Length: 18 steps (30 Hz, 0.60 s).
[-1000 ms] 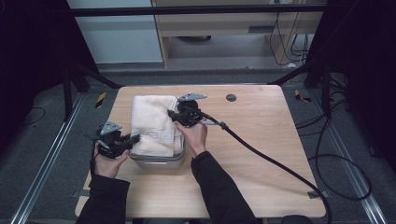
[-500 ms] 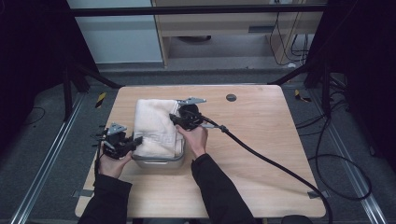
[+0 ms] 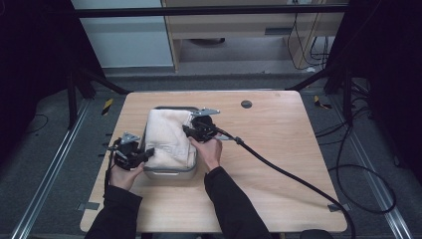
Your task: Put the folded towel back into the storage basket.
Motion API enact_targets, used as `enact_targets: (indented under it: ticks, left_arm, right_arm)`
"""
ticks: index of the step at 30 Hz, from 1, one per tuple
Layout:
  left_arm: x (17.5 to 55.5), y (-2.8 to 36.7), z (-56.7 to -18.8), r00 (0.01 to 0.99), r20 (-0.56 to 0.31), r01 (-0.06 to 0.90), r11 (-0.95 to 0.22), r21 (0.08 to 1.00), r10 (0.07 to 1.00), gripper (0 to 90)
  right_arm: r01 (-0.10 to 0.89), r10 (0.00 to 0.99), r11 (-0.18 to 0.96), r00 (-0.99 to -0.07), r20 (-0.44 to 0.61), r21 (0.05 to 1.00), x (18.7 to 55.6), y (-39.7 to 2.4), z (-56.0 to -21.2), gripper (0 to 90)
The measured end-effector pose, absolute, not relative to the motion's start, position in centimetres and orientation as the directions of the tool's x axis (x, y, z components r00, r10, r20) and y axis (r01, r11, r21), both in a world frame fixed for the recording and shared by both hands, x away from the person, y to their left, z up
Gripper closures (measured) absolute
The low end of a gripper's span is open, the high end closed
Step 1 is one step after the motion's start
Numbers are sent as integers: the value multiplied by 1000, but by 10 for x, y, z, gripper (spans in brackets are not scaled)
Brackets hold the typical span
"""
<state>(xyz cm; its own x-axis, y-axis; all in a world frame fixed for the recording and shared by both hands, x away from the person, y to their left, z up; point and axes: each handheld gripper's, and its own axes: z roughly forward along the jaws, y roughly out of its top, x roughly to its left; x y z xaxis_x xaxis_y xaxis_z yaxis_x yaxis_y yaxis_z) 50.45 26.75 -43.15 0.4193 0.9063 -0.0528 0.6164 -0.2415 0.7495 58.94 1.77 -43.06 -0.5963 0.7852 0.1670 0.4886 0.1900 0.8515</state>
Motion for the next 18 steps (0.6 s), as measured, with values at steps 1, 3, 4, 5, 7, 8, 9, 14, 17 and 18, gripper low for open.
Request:
enact_targets:
  ticks: [1, 3, 4, 5, 7, 8, 9, 14, 17, 18]
  left_arm:
    - [505, 267, -432, 418, -52, 619, -243, 747, 907, 737]
    - [506, 266, -434, 415, -48, 625, -247, 741, 908, 734]
    - [506, 266, -434, 416, -46, 624, -249, 740, 908, 733]
    - [506, 266, -434, 416, -46, 624, -249, 740, 908, 726]
    - [506, 266, -434, 414, -41, 625, -251, 739, 909, 711]
    - [506, 266, -434, 412, -38, 624, -252, 739, 910, 711]
    - [506, 266, -434, 409, -35, 624, -252, 740, 912, 692]
    - [506, 267, -433, 402, -43, 626, -240, 742, 915, 663]
    - [506, 267, -433, 403, -42, 625, -241, 743, 914, 646]
    - [506, 267, -433, 404, -42, 623, -241, 745, 914, 646]
  right_arm:
    - [487, 785, 194, -597, 163, 852, 589, 18, -431, 635]
    - [481, 788, 201, -597, 151, 853, 588, 19, -432, 631]
    - [480, 789, 205, -597, 147, 853, 587, 19, -433, 629]
    - [473, 791, 213, -598, 133, 855, 586, 19, -435, 623]
    - [474, 791, 216, -598, 131, 854, 586, 19, -436, 618]
    - [474, 791, 216, -598, 131, 854, 586, 19, -436, 618]
    - [469, 792, 219, -598, 125, 855, 586, 18, -437, 611]
    - [461, 792, 229, -600, 111, 857, 586, 18, -437, 586]
    - [447, 795, 258, -602, 74, 856, 586, 18, -439, 573]
    - [447, 795, 258, -602, 74, 856, 586, 18, -439, 573]
